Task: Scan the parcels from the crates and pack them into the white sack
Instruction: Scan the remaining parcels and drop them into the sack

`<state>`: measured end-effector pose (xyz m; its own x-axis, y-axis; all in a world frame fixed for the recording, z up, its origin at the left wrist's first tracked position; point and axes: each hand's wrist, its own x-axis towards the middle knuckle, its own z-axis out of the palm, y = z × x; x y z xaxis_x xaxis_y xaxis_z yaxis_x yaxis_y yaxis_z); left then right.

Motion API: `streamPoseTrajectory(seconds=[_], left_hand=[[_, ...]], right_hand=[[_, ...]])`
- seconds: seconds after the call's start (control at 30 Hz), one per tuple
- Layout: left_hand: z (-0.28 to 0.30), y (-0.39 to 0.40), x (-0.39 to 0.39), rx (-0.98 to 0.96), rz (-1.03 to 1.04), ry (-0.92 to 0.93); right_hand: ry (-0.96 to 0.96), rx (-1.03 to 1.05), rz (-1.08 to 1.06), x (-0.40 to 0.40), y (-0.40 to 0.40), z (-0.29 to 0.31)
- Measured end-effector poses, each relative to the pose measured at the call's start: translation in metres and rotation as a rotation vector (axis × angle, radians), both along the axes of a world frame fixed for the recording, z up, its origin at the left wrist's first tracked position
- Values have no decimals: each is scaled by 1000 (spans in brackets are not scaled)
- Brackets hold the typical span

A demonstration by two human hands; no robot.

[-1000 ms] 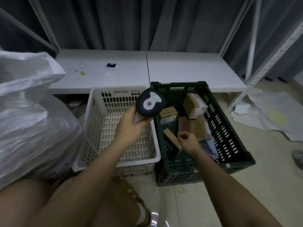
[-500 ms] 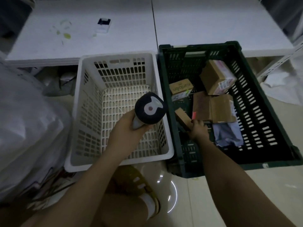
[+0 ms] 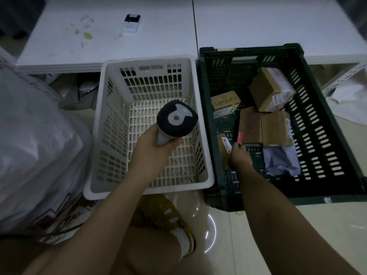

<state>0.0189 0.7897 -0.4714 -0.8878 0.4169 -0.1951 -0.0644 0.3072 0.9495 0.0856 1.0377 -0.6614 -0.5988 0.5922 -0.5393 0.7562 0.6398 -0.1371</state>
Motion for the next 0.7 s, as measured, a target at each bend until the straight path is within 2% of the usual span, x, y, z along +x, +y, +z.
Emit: streamPoseTrajectory(seconds=[0.37,0.7], left_hand=[[8,10,8,74,112,3],[10,36,25,97,50,-26]], right_hand=[[202,-141,117,28,10,43],[284,-137,-39,53,40,66]])
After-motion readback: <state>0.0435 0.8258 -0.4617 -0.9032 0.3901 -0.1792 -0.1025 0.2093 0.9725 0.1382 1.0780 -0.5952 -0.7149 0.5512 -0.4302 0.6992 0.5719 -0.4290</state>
